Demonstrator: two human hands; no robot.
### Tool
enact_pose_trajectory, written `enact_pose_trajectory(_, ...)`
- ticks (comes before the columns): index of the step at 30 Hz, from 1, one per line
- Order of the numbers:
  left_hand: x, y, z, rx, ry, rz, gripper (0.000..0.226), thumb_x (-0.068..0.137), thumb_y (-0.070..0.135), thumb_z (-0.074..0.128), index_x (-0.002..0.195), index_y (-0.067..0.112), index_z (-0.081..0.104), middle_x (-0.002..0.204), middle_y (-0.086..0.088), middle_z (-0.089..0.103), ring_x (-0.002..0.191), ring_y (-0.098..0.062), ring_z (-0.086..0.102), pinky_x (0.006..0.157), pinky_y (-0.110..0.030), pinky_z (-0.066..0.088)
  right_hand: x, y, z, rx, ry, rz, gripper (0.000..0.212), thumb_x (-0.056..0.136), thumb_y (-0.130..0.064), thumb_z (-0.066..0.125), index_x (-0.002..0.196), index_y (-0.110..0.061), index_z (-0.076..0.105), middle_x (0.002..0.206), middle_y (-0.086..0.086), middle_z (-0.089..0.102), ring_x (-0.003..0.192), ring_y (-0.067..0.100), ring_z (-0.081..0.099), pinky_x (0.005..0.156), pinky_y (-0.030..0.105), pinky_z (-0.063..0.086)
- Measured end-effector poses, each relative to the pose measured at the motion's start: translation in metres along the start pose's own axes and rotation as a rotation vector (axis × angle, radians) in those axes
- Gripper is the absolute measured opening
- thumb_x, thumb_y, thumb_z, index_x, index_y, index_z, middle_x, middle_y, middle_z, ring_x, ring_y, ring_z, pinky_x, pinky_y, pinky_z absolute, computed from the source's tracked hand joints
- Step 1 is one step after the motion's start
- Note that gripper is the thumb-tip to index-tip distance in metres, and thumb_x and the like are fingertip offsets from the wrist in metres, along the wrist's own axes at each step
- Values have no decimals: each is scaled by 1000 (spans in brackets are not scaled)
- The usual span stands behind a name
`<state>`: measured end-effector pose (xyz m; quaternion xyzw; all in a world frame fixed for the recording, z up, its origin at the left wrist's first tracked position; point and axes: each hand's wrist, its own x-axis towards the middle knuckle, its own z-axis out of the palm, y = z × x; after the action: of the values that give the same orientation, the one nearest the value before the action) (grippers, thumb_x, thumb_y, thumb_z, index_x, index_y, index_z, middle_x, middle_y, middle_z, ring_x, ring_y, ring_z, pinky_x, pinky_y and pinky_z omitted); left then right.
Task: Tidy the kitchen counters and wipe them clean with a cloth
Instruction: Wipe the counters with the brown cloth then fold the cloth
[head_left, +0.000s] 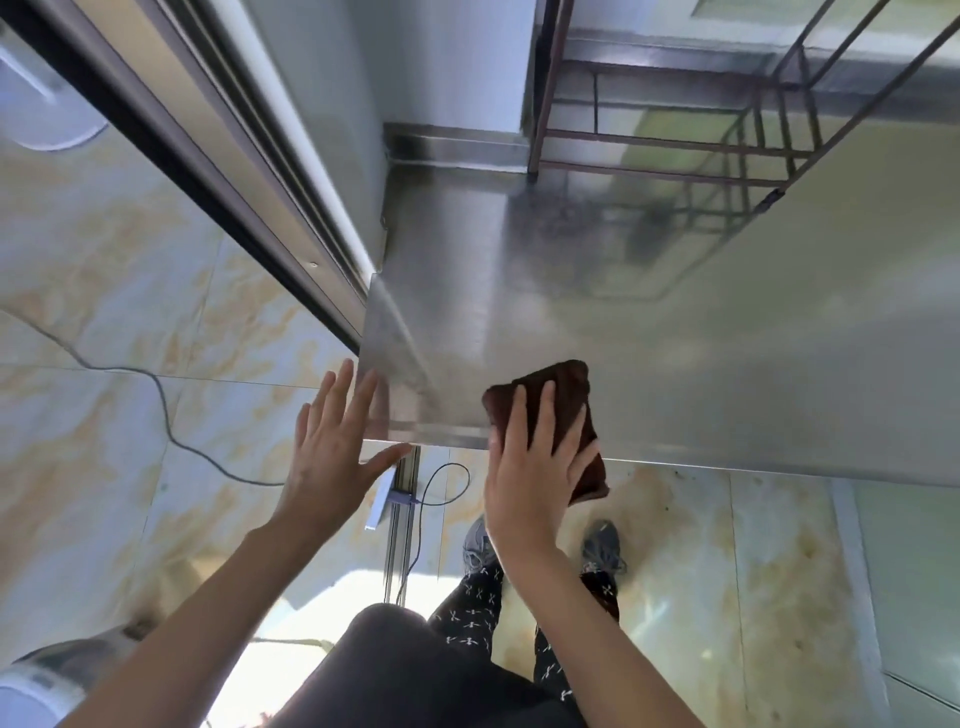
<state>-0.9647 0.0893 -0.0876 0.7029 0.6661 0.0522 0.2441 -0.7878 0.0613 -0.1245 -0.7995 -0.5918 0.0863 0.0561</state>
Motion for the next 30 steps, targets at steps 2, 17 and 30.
enact_pose_trajectory(2,-6,-7,1,-20,-7,-35,84,76,47,59,144,19,17,155,-8,10,143,-25,7,114,-50,14,2,-18,-1,-13,-34,-111,48,91,-38,35,134,-18,47,143,11,44,127,46,40,100,63,32)
enact_pose_trajectory(17,-13,-10,-15,-70,-58,-24,100,74,46,65,145,22,-1,155,1,-5,142,-14,-4,118,-42,7,41,-40,-5,144,-302,-1072,45,75,-13,73,118,-22,60,134,-3,55,128,33,45,103,48,37)
enact_pose_trajectory(30,17,129,-52,-493,-430,237,64,78,65,46,131,30,42,139,7,45,124,-1,37,107,-30,30,31,78,-150,1384,-606,135,27,97,-15,42,120,-10,54,93,1,69,81,11,65,73,20,52)
